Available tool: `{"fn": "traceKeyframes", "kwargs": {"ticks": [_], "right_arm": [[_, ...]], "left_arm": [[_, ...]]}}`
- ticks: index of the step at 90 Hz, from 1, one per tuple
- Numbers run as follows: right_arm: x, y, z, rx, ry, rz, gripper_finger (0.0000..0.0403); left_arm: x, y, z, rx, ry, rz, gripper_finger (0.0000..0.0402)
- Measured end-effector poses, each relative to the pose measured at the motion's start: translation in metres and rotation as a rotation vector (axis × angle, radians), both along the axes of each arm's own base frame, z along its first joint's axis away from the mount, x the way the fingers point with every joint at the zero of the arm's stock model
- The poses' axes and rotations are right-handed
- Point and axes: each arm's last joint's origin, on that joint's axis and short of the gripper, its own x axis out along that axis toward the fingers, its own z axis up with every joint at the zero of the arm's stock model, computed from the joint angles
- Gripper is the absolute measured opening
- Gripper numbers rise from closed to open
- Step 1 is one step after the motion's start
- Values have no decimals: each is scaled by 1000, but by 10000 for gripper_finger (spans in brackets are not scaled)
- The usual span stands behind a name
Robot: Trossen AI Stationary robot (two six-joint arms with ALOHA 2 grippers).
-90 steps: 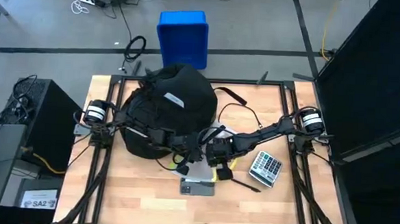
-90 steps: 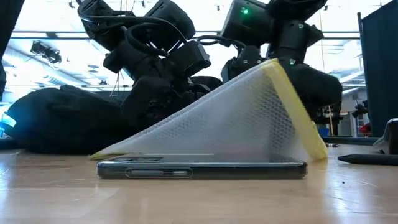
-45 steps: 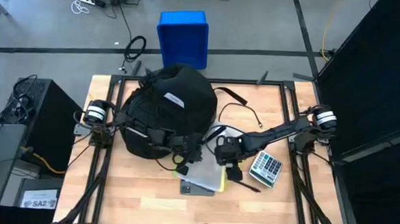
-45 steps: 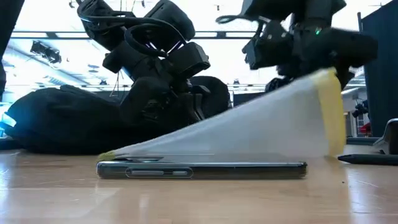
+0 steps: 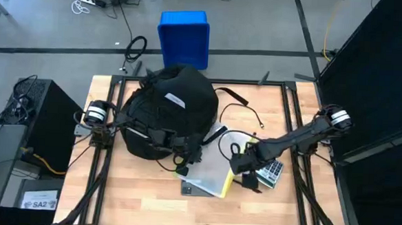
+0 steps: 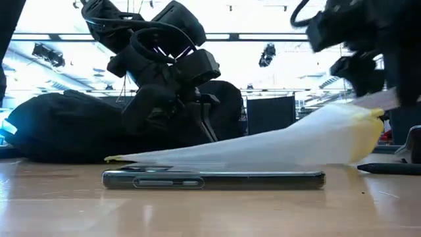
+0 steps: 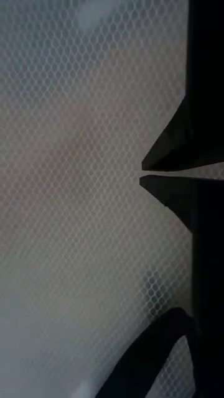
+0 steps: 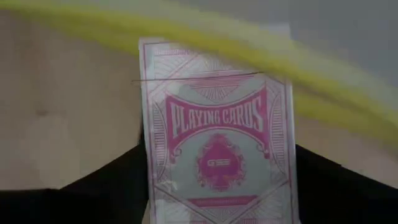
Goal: Unpack backpack
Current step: Remove the game card from the zip bag
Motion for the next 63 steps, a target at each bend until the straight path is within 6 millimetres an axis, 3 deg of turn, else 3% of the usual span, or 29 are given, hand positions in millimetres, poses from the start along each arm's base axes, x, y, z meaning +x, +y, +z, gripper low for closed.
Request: {"fn": "traceKeyframes", "kwargs": {"ticks": [19, 31, 45, 63], "right_arm": [[-10, 40, 3, 89, -75, -10, 281], [-14, 61, -15, 106, -91, 1, 281], [-12, 68, -33, 72, -76, -22, 288], [-9, 65, -37, 75, -57, -46, 349]], "left_arm": [[0, 0, 0, 0, 0, 1, 0], [0, 0, 0, 1, -1, 1, 0], [0, 0, 0, 2, -3, 3, 0], [0, 0, 0, 1, -2, 4, 0]]}}
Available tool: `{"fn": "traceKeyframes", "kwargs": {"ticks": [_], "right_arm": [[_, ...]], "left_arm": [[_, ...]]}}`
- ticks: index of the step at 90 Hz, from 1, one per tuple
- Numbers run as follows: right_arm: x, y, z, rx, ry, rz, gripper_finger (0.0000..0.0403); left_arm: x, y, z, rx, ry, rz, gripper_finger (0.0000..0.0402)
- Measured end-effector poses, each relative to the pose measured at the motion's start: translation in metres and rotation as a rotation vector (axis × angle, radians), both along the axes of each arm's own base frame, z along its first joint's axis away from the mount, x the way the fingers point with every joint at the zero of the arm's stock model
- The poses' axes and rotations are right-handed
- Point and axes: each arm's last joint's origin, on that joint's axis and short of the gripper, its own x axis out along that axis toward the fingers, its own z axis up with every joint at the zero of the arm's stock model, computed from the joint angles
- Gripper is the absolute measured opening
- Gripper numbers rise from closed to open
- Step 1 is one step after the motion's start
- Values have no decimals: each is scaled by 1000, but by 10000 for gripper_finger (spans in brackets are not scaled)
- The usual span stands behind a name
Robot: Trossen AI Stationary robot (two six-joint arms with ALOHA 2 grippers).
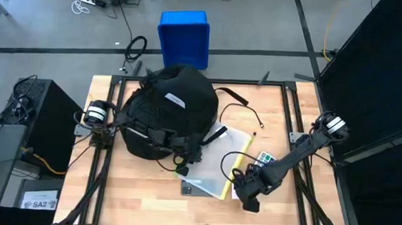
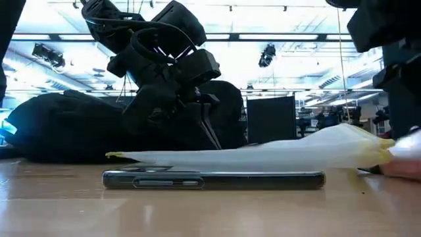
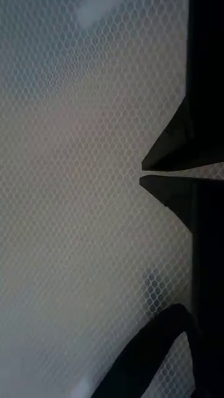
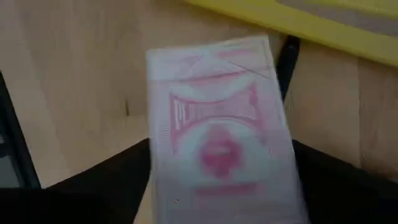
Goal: Unpack backpack
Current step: Remove the game card from the zip bag, then remove the charger adapter from the zip bag
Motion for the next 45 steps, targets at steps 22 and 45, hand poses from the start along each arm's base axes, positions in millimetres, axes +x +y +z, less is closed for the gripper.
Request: {"fn": "traceKeyframes", "kwargs": {"ticks": [22, 45], "right_arm": [[3, -8, 0, 11, 32, 5, 368], [15, -31, 0, -146, -36, 19, 318]], "left_arm": [[0, 0, 0, 0, 1, 0, 0], [5, 0, 5, 4, -80, 8, 0]]}}
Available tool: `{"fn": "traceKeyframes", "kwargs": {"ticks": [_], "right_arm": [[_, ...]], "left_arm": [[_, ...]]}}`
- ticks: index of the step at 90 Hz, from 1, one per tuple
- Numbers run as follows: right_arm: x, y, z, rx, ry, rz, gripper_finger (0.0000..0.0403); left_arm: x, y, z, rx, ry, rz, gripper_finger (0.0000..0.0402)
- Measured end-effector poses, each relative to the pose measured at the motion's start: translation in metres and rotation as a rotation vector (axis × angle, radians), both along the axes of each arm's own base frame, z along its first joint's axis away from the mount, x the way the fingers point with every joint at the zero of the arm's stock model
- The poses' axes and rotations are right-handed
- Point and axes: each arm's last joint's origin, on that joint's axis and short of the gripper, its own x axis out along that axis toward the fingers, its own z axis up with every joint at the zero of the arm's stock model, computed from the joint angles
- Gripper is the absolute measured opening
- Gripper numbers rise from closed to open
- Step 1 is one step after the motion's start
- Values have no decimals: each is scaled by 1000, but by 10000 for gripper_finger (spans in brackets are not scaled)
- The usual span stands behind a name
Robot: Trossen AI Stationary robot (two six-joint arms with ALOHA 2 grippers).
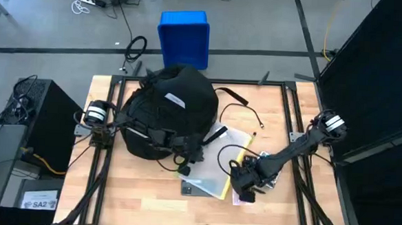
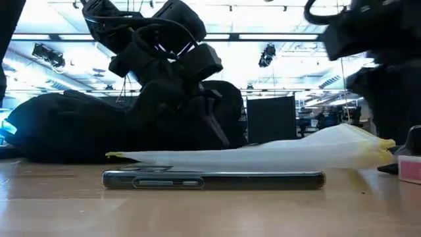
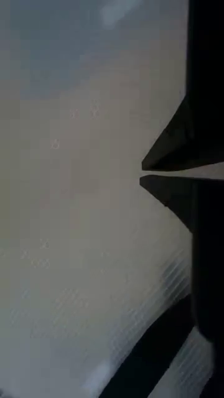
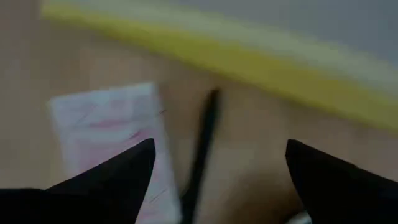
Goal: Unpack backpack
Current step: Remove the charger adapter from the zip bag
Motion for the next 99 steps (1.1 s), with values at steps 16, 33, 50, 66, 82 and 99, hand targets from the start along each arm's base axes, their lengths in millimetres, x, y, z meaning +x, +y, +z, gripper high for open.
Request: {"fn": "traceKeyframes", "kwargs": {"ticks": [16, 33, 50, 66, 82, 99], "right_arm": [[10, -22, 0, -101, -30, -28, 272], [20, -48, 1, -176, -46, -106, 215], [30, -71, 2, -292, -115, -205, 160], [40, -84, 5, -343, -189, -225, 126], [45, -82, 5, -253, -186, -126, 105], [46, -66, 5, -139, -213, -57, 77]], "left_arm": [[2, 1, 2, 22, -32, -7, 0], [4, 3, 5, 18, -69, 8, 0], [6, 3, 7, 15, -92, 10, 0], [6, 6, 7, 65, -95, 78, 0], [7, 19, 7, 97, -92, 147, 0], [7, 34, 7, 78, -92, 165, 0]]}}
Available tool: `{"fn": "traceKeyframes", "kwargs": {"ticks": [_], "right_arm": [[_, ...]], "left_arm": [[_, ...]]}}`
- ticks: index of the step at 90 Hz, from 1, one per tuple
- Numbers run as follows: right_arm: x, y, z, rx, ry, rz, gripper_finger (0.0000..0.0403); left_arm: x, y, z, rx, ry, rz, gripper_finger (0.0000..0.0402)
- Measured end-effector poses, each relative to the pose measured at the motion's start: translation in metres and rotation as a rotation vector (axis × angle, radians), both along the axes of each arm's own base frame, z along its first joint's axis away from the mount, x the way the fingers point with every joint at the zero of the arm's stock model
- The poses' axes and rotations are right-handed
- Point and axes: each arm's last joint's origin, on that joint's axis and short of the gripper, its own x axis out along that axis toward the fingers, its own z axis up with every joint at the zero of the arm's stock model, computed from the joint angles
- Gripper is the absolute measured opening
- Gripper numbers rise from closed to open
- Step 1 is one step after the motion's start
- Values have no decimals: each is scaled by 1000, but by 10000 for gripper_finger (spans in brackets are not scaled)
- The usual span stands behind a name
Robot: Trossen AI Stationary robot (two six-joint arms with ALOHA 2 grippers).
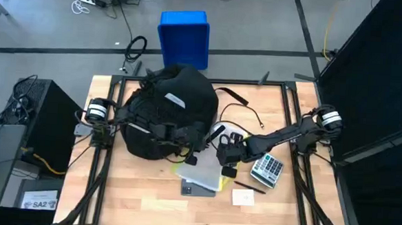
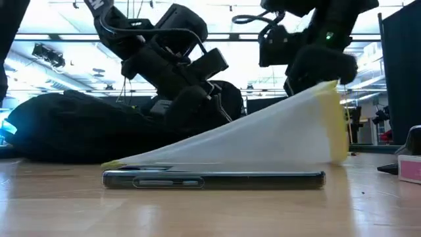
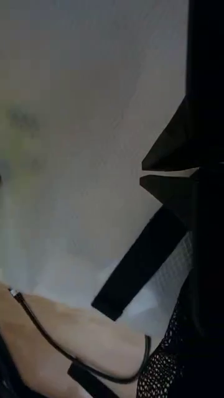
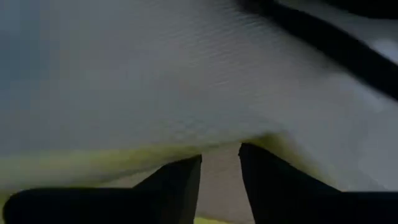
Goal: Unpack backpack
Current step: Remove the charger adapter from the zip bag
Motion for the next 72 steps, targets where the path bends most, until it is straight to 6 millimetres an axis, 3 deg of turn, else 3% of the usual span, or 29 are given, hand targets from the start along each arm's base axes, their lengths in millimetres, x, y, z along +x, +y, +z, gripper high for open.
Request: {"fn": "traceKeyframes", "kwargs": {"ticks": [33, 49, 72], "right_arm": [[-7, 25, 0, 37, -3, 73, 3], [-7, 20, 0, -4, -14, 7, 9], [-9, 2, -3, -42, 45, -114, 28]], "left_arm": [[5, 49, 13, 33, -149, 158, 0], [8, 72, 9, 12, -147, 179, 0], [40, 82, -12, 10, -38, 170, 0]]}}
